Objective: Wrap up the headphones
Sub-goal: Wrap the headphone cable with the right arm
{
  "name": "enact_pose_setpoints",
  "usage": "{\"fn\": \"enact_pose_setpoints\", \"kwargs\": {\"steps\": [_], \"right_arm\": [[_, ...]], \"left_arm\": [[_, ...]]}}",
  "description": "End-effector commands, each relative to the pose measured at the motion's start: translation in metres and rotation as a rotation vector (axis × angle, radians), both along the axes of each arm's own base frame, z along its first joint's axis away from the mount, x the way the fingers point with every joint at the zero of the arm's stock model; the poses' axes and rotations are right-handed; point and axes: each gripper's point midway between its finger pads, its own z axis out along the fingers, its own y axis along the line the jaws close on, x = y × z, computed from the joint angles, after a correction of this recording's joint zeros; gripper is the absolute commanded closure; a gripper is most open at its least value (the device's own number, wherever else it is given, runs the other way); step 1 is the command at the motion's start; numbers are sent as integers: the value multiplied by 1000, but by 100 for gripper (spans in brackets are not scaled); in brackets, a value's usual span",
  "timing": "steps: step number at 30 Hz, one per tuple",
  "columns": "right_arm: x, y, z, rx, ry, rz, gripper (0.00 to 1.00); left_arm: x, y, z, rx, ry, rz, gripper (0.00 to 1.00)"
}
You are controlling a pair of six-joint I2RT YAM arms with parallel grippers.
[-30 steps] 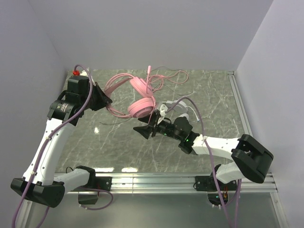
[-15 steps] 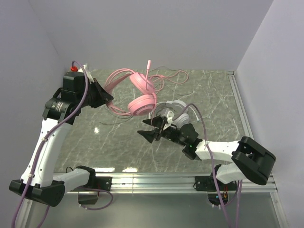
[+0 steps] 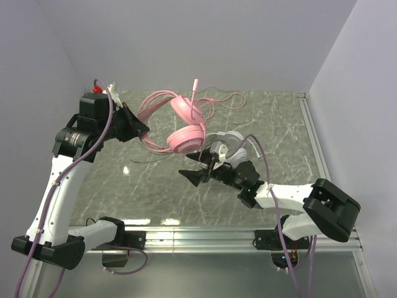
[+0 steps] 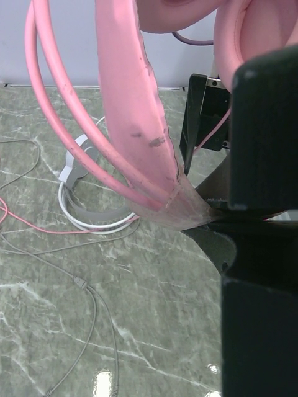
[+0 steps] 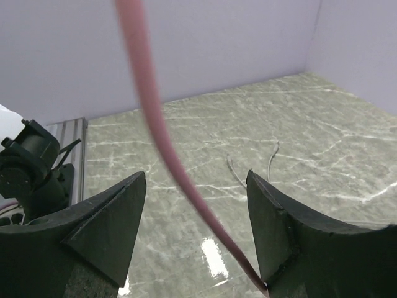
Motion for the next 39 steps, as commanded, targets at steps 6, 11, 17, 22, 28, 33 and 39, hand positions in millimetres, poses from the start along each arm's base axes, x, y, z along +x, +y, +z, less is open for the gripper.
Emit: {"fn": "enact_pose_setpoints", "kwargs": {"steps": [6, 11, 17, 22, 28, 33, 39], "right_arm": [[4, 10, 38, 44, -110, 3, 28], [7, 13, 41, 39, -127, -2, 28], [4, 17, 38, 23, -124, 26, 47], [2, 20, 38, 17, -122, 43, 68], [-3, 21, 33, 12, -103, 72, 96], [-13, 22, 33, 14, -73, 126, 100], [-39, 26, 28, 0, -15, 241, 100]], "left_arm": [[-4, -13, 44, -112, -89, -24, 100], [-4, -15, 43, -116, -79, -38, 100], [-2, -13, 41, -100, -78, -28, 100], [-1, -15, 37, -107, -67, -39, 100], [-1, -19, 38, -123, -65, -53, 100], [-1, -19, 38, -122, -70, -54, 100], [0, -24, 25, -145, -55, -69, 100]]}}
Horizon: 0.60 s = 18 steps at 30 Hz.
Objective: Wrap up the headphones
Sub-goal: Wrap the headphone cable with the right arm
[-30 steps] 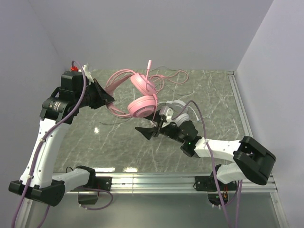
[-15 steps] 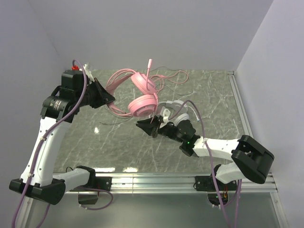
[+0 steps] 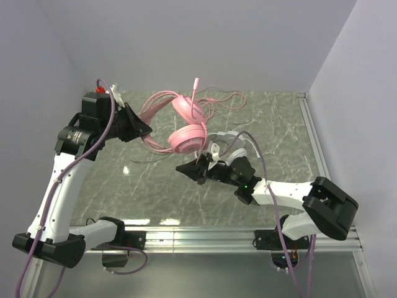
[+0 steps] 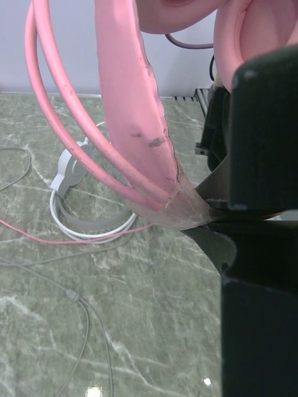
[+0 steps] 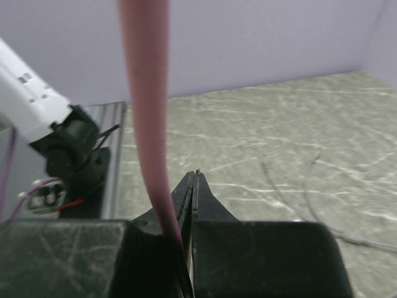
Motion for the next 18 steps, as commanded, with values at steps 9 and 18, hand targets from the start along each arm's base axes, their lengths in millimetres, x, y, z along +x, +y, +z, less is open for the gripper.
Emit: {"fn": "enact_pose_setpoints", "kwargs": {"steps": [9, 18], "right_arm": [[-38, 15, -2, 26, 70, 144, 99], [-52, 19, -6, 21, 95, 170, 97]], "left_arm": [[2, -30, 21, -220, -87, -70, 100], [30, -12, 13, -246, -128, 130, 100]]}}
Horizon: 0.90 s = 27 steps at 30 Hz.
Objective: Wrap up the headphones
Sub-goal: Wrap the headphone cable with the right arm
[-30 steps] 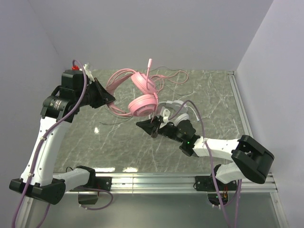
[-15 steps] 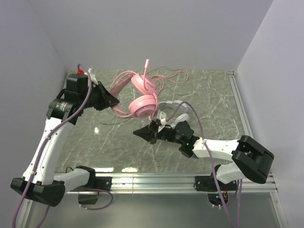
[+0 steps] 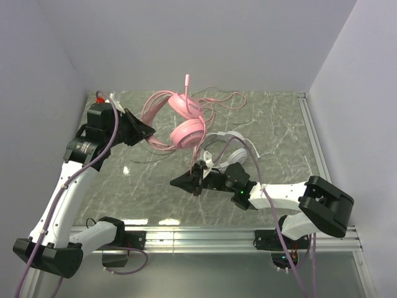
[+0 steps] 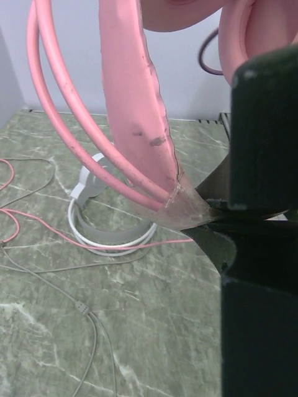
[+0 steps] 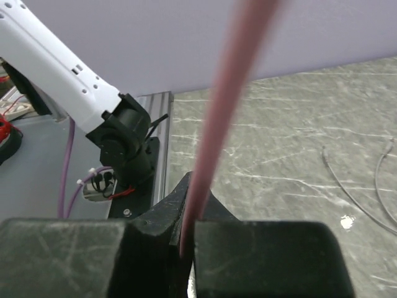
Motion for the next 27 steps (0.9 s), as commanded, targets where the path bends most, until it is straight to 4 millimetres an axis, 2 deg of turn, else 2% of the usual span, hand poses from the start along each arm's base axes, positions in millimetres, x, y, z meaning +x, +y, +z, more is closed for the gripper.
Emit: {"fn": "enact_pose_setpoints", "kwargs": {"steps": [1, 8, 11, 13, 14, 17, 18, 20, 21, 26, 27], "right_arm": [[-11, 3, 8, 38, -10, 29, 97], [-21, 15, 1, 5, -3, 47, 97], [-27, 21, 1, -5, -8, 59, 97], [-29, 23, 8, 5, -14, 65, 97], [-29, 23, 7, -4, -10, 63, 97], [-26, 25, 14, -22, -1, 40, 96], [-23, 29, 24, -13, -4, 34, 96], [-19, 32, 20, -64, 16, 24, 97], [-18, 38, 24, -70, 18, 27, 98], [-11, 48, 3, -127, 48, 6, 100], [-11, 47, -4, -139, 52, 2, 100]], "left_arm": [[21, -9, 38, -148, -104, 54, 100], [44, -5, 46, -167, -113, 133, 100], [55, 7, 47, -147, -141, 216, 100], [59, 17, 40, -120, -152, 269, 100], [61, 18, 44, -122, -181, 275, 100], [62, 26, 27, -97, -190, 316, 100], [61, 27, 20, -93, -198, 325, 100], [61, 29, 15, -95, -209, 347, 100], [62, 28, 9, -110, -207, 355, 100], [60, 11, 12, -153, -147, 289, 100], [61, 9, 28, -164, -163, 276, 100]]}}
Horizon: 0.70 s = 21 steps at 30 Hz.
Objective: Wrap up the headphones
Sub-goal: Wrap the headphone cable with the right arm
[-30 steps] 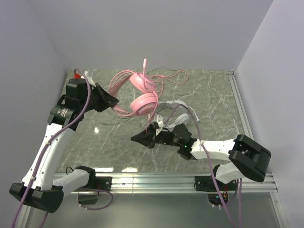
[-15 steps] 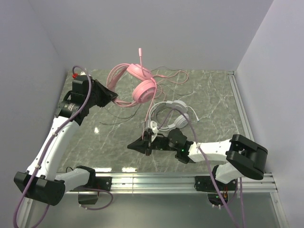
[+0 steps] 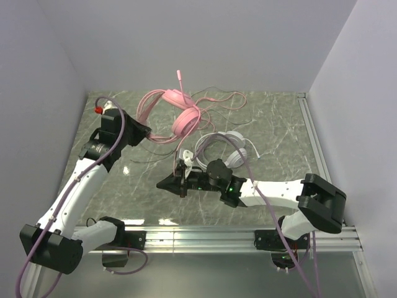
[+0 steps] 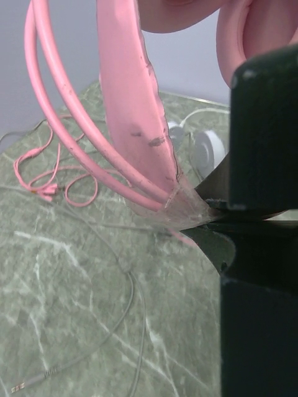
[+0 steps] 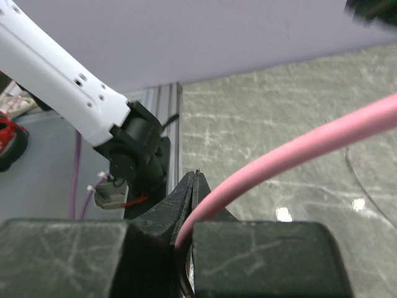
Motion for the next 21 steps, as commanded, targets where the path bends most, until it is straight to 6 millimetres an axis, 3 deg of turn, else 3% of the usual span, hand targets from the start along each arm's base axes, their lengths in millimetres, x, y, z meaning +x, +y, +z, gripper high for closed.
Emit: {"fn": "enact_pose_setpoints", "kwargs": {"steps": [1, 6, 10, 15, 16, 21], "right_arm": [[4, 6, -22, -53, 14, -24, 100], [13, 5, -44, -92, 34, -62, 100], [22, -5, -44, -42, 61, -56, 100], [32, -25, -44, 9, 113, -40, 100], [34, -27, -41, 29, 115, -36, 100], [42, -40, -45, 52, 158, -32, 100]], "left_arm": [[10, -22, 81, -146, -163, -56, 100], [-8, -51, 108, -240, -167, -242, 100], [-25, -67, 120, -311, -153, -384, 100], [-50, -91, 123, -355, -131, -636, 100], [-63, -98, 125, -382, -128, -728, 100], [-89, -110, 118, -440, -141, -931, 100]]}}
